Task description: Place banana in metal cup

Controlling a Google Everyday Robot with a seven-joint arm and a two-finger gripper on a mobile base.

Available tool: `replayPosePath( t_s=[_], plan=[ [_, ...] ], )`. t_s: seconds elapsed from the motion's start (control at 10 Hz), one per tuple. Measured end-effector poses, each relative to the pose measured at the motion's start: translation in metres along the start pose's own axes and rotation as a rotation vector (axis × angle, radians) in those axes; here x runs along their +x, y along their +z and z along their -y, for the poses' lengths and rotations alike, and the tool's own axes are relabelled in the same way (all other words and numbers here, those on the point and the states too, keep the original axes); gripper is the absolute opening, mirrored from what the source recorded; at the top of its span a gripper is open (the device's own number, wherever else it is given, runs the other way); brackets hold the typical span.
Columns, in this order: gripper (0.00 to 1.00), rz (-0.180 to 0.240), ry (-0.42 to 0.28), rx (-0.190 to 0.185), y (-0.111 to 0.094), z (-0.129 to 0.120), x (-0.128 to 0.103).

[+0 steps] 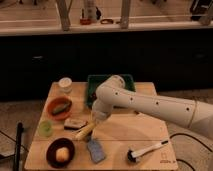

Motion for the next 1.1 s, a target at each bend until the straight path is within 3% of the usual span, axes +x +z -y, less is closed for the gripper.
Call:
replayPosePath(
  t_s=[0.4,0.7,1.1],
  plan=[
    [0.0,0.045,-0.084,-0.036,0.003,0.008,-0.011],
    [0.0,0.045,-0.159,-0.105,0.01,0.013,-0.018],
    [0.0,0.038,-0.207,-0.154,0.013,0.014,-0.019]
  ],
)
